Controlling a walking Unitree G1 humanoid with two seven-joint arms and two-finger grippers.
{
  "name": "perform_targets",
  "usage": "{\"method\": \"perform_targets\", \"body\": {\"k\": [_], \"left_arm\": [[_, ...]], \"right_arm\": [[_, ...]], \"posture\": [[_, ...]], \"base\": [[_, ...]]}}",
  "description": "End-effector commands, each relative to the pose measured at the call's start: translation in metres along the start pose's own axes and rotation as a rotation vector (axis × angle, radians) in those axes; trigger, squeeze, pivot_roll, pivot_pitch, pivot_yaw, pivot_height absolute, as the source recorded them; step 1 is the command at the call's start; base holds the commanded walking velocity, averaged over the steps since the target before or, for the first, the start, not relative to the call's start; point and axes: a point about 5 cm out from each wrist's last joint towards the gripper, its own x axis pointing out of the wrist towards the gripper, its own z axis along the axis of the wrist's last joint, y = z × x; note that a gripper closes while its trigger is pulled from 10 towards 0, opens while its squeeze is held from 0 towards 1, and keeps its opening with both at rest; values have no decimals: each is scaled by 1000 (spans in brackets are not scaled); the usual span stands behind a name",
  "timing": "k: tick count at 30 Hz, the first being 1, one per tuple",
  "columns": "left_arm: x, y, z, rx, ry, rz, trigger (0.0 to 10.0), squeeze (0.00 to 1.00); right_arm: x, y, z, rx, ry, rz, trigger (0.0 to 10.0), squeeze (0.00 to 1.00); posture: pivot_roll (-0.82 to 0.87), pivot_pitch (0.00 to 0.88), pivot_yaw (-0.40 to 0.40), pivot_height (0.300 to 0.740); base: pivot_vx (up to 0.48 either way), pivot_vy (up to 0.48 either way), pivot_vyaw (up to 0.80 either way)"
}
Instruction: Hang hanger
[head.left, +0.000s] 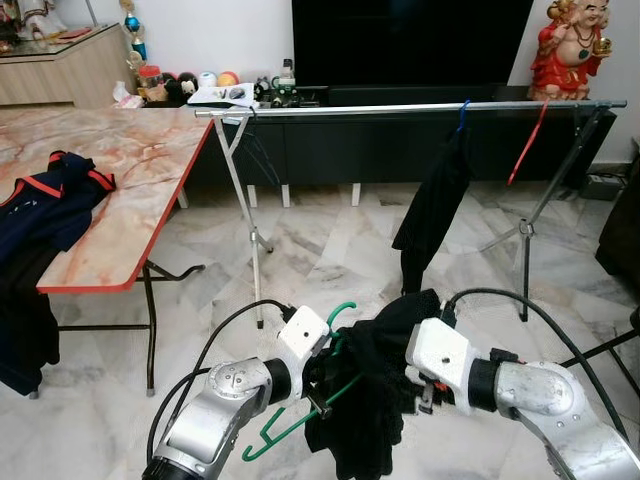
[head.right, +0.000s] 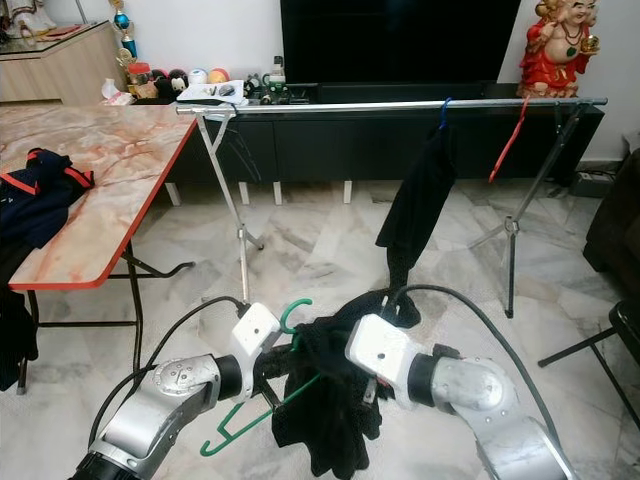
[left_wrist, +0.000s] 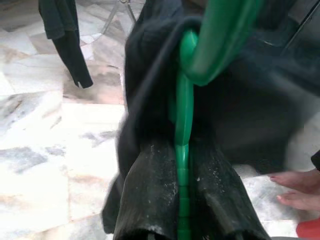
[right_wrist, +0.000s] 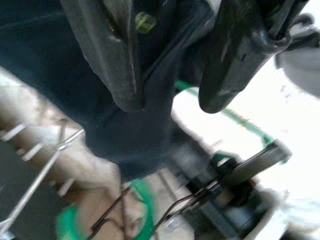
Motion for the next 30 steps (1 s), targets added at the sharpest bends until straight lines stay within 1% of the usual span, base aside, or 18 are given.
{"method": "perform_targets", "body": {"k": [1, 7, 13, 14, 15, 17, 18, 19, 21, 24, 25, 26, 28, 29, 30], "left_arm": [[-1, 3, 11, 23, -50, 4, 10000, 0], [-1, 3, 11, 24, -49, 4, 10000, 0], [-1, 4, 11, 24, -50, 6, 10000, 0], [-2, 6, 9, 38, -40, 8, 10000, 0], [-3, 7, 8, 49, -29, 9, 10000, 0], [-3, 7, 8, 49, -29, 9, 10000, 0], [-4, 9, 6, 62, -17, 11, 10000, 0], [-4, 9, 6, 62, -17, 11, 10000, 0], [-6, 11, 2, 92, 12, 15, 10000, 0], [-10, 15, -5, 124, 50, 25, 10000, 0], [-10, 15, -5, 124, 50, 25, 10000, 0], [-13, 17, -7, 131, 58, 25, 10000, 0], [-17, 17, -10, 178, 83, -1, 10000, 0], [-17, 17, -10, 178, 83, -1, 10000, 0], [-18, 17, -11, 221, 94, -23, 10000, 0]], "right_arm": [[-1, 3, 0, -16, 11, 23, 10000, 1000], [0, 6, 0, 14, -13, 33, 10000, 1000], [1, 5, 3, 2, -33, 9, 10000, 1000], [-2, -11, 5, -20, -29, -118, 10000, 0], [-6, -19, 4, -25, -15, -180, 10000, 0], [-6, -19, 4, -25, -15, -180, 10000, 0], [-10, -26, 3, -27, -2, -228, 10000, 0], [-10, -26, 3, -27, -2, -228, 10000, 0], [-17, -31, 4, -22, 5, -252, 10000, 0], [-28, -25, 8, -55, 4, -175, 10000, 0], [-28, -25, 8, -55, 4, -175, 10000, 0], [-35, -26, 6, -64, 20, -163, 10000, 0], [-41, -30, -1, -91, 68, -155, 10000, 0], [-41, -30, -1, -91, 68, -155, 10000, 0], [-44, -31, -5, -110, 89, -139, 10000, 0]], "posture": [[67, 41, 23, 740], [69, 42, 24, 740], [69, 43, 24, 740], [62, 43, 27, 740], [61, 42, 27, 740], [61, 42, 27, 740], [61, 42, 27, 740], [61, 42, 27, 740], [57, 44, 26, 740], [58, 45, 25, 740], [58, 45, 25, 740], [57, 47, 25, 740], [57, 47, 25, 740], [57, 47, 25, 740], [57, 50, 28, 740]], "base": [[0, 0, 0], [0, 0, 0], [0, 0, 0], [0, 0, 0], [0, 0, 0], [0, 0, 0], [0, 0, 0], [0, 0, 0], [0, 0, 0], [0, 0, 0], [0, 0, 0], [0, 0, 0], [0, 0, 0], [0, 0, 0], [0, 0, 0]]}}
